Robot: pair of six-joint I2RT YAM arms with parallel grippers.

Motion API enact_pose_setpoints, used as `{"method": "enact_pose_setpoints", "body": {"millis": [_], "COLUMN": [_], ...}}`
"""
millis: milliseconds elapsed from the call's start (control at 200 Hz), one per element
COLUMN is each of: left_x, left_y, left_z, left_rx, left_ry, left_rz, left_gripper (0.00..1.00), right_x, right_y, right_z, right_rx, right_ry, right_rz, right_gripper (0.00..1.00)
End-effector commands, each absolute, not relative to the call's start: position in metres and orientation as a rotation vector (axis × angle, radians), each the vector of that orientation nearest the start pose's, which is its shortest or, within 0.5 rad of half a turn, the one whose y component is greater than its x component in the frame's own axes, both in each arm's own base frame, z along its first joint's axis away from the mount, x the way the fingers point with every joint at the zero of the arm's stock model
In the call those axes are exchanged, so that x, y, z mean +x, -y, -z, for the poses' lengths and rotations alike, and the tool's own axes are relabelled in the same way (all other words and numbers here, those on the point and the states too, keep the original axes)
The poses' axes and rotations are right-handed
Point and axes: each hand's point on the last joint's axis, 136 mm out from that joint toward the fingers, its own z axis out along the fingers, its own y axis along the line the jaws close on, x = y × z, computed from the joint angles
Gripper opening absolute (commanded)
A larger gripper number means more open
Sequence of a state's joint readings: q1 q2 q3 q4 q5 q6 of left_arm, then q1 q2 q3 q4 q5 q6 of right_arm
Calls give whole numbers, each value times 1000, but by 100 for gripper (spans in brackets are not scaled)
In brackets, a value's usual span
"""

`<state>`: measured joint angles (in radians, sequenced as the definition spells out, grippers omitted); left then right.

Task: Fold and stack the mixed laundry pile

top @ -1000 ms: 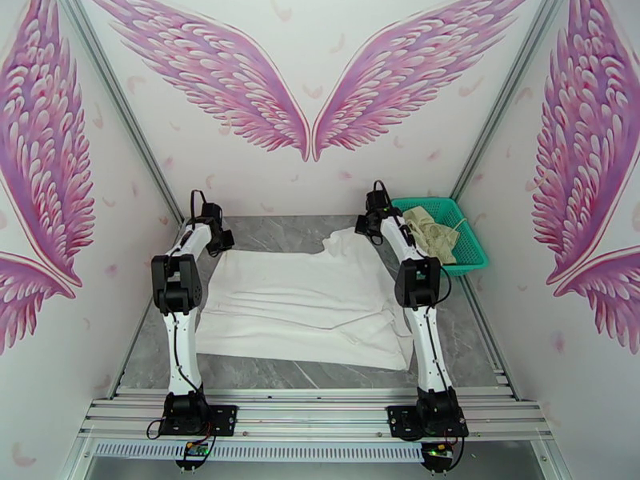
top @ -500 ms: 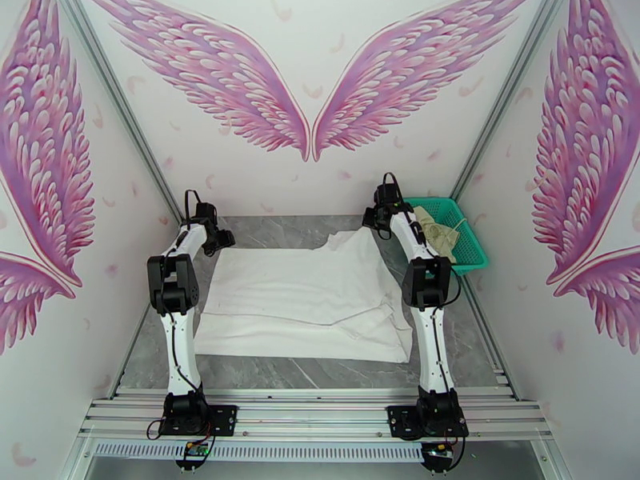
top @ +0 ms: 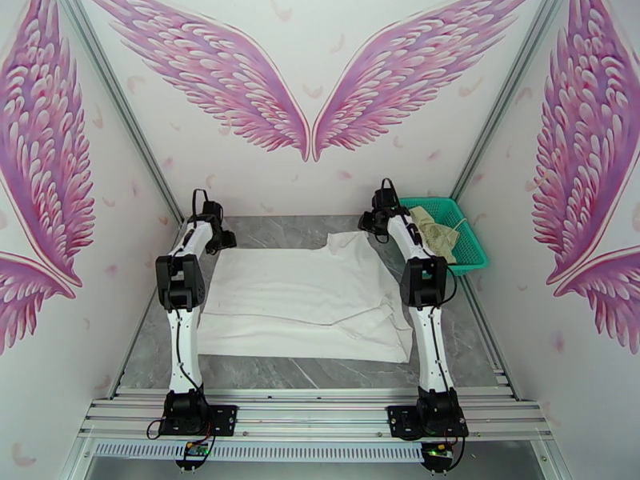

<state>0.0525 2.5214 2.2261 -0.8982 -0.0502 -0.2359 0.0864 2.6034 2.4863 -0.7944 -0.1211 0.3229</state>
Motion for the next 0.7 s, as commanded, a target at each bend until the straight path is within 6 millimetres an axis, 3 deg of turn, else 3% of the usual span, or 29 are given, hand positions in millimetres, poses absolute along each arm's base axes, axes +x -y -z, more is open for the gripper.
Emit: {"method": "enact_pose_setpoints", "body": {"millis": [0, 215, 400, 695], "left_x": [571, 571, 572, 582], "left_y": [-41, -38, -32, -30], "left_z": [-25, -21, -20, -31], "left_rx": [-400, -374, -335, -322], "left_ry": [-2761, -2773, -2774, -2724], "left_rz": [-75, -56, -12, 61], "left_gripper": [67, 44, 28, 13], "right_x": [637, 640, 643, 664], "right_y": [-81, -97, -89, -85], "right_z": [-65, -39, -20, -33], "right_rx": [219, 297, 374, 415], "right_ry": [-2536, -2560, -2564, -2461], "right_rz": [-221, -299, -247, -283], "right_gripper": [57, 59, 58, 37]}}
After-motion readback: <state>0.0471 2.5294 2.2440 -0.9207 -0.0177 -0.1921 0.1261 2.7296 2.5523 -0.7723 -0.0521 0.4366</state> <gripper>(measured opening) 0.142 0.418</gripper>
